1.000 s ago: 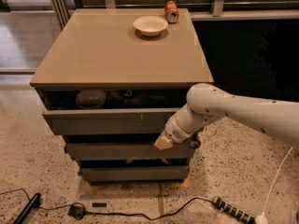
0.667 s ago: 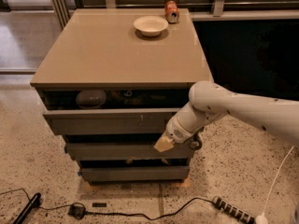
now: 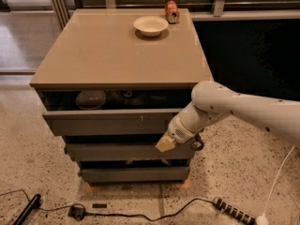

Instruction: Close top drawer

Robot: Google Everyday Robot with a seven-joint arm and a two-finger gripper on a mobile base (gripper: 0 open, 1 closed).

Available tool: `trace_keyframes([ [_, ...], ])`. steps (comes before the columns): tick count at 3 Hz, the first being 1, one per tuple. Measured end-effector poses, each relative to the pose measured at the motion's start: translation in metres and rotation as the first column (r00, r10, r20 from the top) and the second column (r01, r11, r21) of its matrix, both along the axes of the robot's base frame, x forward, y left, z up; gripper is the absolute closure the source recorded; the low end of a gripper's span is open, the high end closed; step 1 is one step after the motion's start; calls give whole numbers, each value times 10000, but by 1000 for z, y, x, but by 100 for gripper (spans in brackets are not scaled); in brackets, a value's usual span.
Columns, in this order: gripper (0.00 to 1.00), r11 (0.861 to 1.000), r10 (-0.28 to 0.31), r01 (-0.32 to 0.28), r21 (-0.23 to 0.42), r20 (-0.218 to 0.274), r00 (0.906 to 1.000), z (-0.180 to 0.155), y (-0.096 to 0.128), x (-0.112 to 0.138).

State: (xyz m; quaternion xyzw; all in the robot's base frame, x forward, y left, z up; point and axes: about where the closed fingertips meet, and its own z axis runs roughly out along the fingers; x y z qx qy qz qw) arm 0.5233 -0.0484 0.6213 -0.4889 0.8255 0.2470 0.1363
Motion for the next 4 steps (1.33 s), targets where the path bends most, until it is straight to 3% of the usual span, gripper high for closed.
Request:
trace_keyframes([
  [1,100,9978,-648,649,130,-93,9979,-16,4,42],
  [2,100,9960,-880,885,118,-416,9953,-24,1,58],
  [3,100,9960,-879,885,118,-416,9953,-24,1,58],
  [4,77,9960,-878,884,118,-417,9953,-24,1,58],
])
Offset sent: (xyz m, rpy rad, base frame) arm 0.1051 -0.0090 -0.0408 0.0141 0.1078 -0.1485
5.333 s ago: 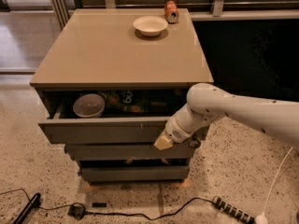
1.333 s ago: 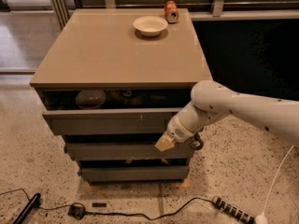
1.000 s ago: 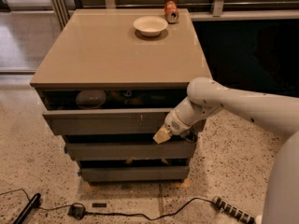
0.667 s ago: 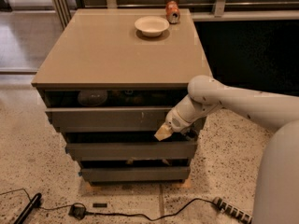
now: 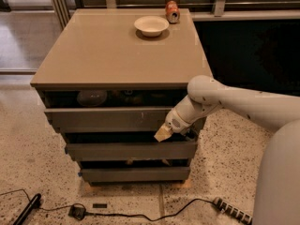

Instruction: Close top drawer

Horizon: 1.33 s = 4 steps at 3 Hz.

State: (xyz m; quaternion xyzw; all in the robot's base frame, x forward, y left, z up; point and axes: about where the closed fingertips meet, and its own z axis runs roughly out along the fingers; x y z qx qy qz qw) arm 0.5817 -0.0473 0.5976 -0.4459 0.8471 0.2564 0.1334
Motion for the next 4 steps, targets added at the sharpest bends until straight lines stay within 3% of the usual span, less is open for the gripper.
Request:
trace_keyframes([
  [3,7,10000,1,-1,0,-2,10000,0,0,0],
  [4,0,10000,3,-3,0,-3,10000,0,0,0],
])
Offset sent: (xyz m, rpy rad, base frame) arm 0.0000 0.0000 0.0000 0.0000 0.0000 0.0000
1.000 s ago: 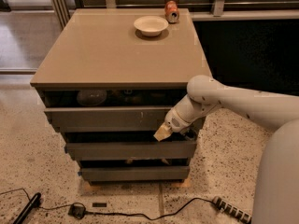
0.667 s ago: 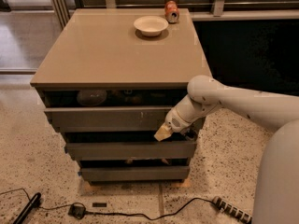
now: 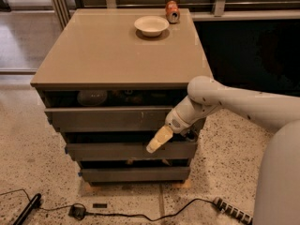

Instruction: Close top drawer

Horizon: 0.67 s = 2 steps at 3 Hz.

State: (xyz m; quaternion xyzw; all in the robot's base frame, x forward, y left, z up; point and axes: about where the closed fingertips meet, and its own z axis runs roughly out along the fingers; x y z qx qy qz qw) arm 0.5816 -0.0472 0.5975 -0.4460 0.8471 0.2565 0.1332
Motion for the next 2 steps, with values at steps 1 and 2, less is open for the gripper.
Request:
trace_keyframes([
  [1,0,10000,0,0,1,-1,10000,0,0,0],
  [2,0,9998,-29,33,190,-202,9998,-2,-4,-5],
])
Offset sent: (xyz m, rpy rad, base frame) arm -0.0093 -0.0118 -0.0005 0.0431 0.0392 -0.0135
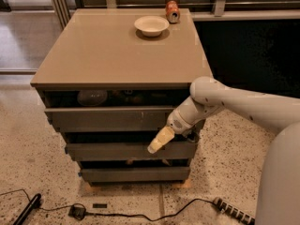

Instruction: Close top drawer

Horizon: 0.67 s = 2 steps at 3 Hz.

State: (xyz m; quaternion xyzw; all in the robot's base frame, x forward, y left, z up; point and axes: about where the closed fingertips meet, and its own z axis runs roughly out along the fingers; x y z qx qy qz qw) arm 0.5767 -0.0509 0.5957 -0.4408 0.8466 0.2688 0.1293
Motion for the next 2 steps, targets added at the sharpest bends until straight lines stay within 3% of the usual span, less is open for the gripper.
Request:
trace_keyframes([
  [1,0,9999,-119,121,104,-199,9997,4,-20,-23],
  [2,0,9974,-689,694,213,-250,9973,12,-77,-88],
])
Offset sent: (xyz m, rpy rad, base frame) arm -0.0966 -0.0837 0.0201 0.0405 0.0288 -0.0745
